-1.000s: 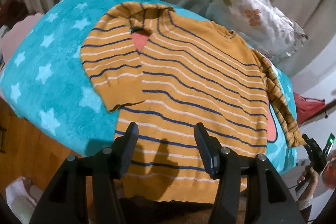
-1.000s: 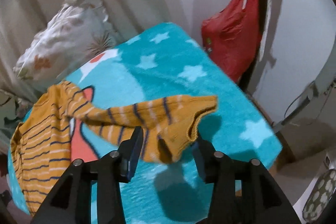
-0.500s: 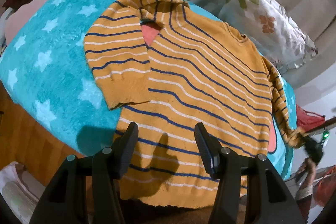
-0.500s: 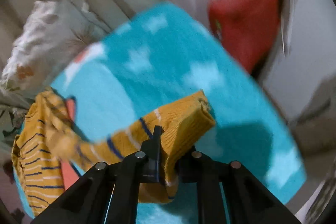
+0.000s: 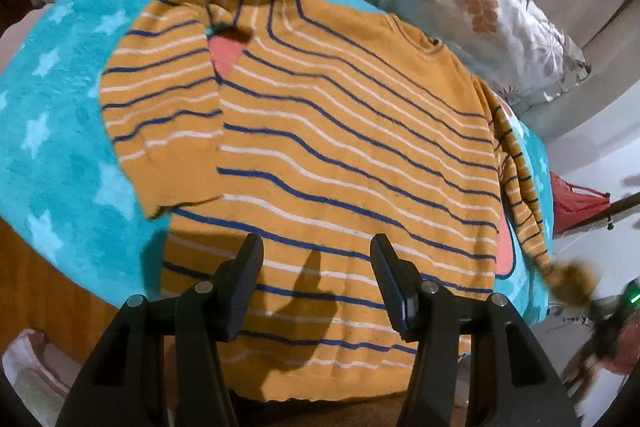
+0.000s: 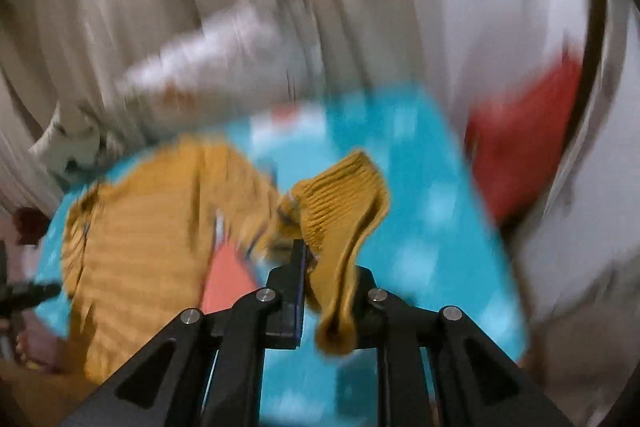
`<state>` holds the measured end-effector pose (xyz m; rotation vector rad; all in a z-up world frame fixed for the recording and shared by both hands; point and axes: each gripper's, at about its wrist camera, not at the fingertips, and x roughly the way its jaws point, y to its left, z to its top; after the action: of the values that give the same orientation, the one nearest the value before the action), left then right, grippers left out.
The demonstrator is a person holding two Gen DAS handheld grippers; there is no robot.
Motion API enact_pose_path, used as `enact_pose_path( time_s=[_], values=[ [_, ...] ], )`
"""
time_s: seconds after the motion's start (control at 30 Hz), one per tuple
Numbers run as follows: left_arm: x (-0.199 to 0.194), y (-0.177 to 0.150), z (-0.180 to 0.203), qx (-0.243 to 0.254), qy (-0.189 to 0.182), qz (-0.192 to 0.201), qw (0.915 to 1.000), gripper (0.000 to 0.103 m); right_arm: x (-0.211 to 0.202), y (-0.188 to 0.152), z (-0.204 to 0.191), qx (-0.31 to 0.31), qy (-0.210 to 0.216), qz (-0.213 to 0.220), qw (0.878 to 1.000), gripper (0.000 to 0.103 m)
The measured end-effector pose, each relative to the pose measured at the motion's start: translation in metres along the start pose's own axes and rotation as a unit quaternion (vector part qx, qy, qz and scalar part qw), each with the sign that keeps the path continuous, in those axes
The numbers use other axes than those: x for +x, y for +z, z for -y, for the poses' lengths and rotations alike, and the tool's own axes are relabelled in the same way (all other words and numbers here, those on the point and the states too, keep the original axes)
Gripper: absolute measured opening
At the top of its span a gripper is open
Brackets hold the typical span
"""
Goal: Fold small clothes
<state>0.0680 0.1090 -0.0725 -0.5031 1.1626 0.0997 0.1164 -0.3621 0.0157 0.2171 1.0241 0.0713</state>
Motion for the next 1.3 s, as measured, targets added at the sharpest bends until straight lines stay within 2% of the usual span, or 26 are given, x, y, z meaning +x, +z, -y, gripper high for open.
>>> enact_pose_path(
  time_s=[0.07,0.1,0.13,0.2,0.23,0.27,0.33,0.37,0.43,0.57,0.6,0.63,0.67,0.7,0.77,0.9,0.93,1.07,1.13,1.17,1.2,1.23,1.3],
  values=[
    [0.007,0.000,0.008,0.010,-0.004,-0.010,0.9999,0.054,0.024,-0.037,0.011,0.021,0.012,-0.066,0.998,0.021],
    [0.011,0.000,0.012,0.016,-0.006,-0.016,0.9997,0.054,0.037,-0.057,0.016,0.024,0.013,-0.102,0.994,0.028],
    [0.015,-0.001,0.017,0.023,-0.007,-0.022,0.9995,0.054,0.046,-0.078,0.019,0.026,0.008,-0.138,0.990,0.029],
    [0.023,-0.003,0.028,0.041,-0.009,-0.036,0.9984,0.054,0.051,-0.100,0.029,0.036,-0.006,-0.170,0.985,0.030],
    [0.026,-0.003,0.033,0.049,-0.011,-0.042,0.9978,0.054,0.049,-0.107,0.037,0.049,-0.014,-0.177,0.983,0.034],
    [0.029,-0.004,0.038,0.058,-0.012,-0.047,0.9972,0.054,0.043,-0.111,0.048,0.069,-0.023,-0.172,0.982,0.038],
    [0.033,-0.004,0.044,0.066,-0.015,-0.052,0.9964,0.054,0.027,-0.113,0.068,0.115,-0.038,-0.148,0.981,0.053],
    [0.036,-0.005,0.046,0.067,-0.017,-0.055,0.9960,0.054,0.019,-0.113,0.079,0.142,-0.048,-0.132,0.980,0.057],
    [0.039,-0.006,0.047,0.067,-0.018,-0.059,0.9958,0.054,0.006,-0.112,0.097,0.186,-0.052,-0.104,0.976,0.058],
    [0.038,-0.007,0.043,0.055,-0.013,-0.057,0.9968,0.054,0.005,-0.107,0.104,0.233,-0.027,-0.078,0.969,0.058],
    [0.036,-0.007,0.041,0.052,-0.011,-0.053,0.9972,0.054,0.002,-0.107,0.109,0.251,-0.035,-0.059,0.966,0.058],
    [0.034,-0.008,0.039,0.050,-0.009,-0.050,0.9975,0.054,-0.002,-0.105,0.114,0.267,-0.056,-0.040,0.961,0.058],
    [0.032,-0.008,0.037,0.048,-0.006,-0.046,0.9977,0.055,-0.006,-0.100,0.121,0.292,-0.093,-0.022,0.952,0.058],
    [0.030,-0.008,0.035,0.046,-0.005,-0.045,0.9979,0.055,-0.013,-0.102,0.134,0.320,-0.139,-0.011,0.937,0.059],
    [0.030,-0.008,0.031,0.039,-0.004,-0.046,0.9981,0.056,-0.020,-0.104,0.149,0.347,-0.186,-0.007,0.919,0.059],
    [0.035,-0.011,0.029,0.030,-0.007,-0.055,0.9980,0.056,-0.035,-0.105,0.154,0.332,-0.234,0.007,0.914,0.059],
    [0.034,-0.012,0.032,0.034,-0.008,-0.055,0.9979,0.056,-0.035,-0.107,0.154,0.338,-0.221,0.013,0.915,0.059],
    [0.035,-0.016,0.048,0.060,-0.014,-0.056,0.9965,0.056,-0.002,-0.109,0.148,0.368,-0.093,-0.003,0.925,0.059],
    [0.035,-0.019,0.055,0.072,-0.014,-0.058,0.9957,0.056,0.017,-0.106,0.141,0.385,-0.031,-0.003,0.922,0.059],
    [0.033,-0.020,0.057,0.076,-0.013,-0.056,0.9954,0.056,0.030,-0.105,0.135,0.398,0.009,-0.008,0.917,0.059],
    [0.031,-0.020,0.058,0.078,-0.011,-0.052,0.9955,0.056,0.043,-0.103,0.132,0.414,0.054,-0.016,0.908,0.054],
    [0.029,-0.021,0.058,0.078,-0.009,-0.049,0.9957,0.057,0.054,-0.100,0.129,0.427,0.097,-0.021,0.899,0.029],
    [0.024,-0.021,0.055,0.074,-0.002,-0.043,0.9963,0.057,0.066,-0.087,0.119,0.421,0.160,-0.027,0.892,0.011]
  ],
)
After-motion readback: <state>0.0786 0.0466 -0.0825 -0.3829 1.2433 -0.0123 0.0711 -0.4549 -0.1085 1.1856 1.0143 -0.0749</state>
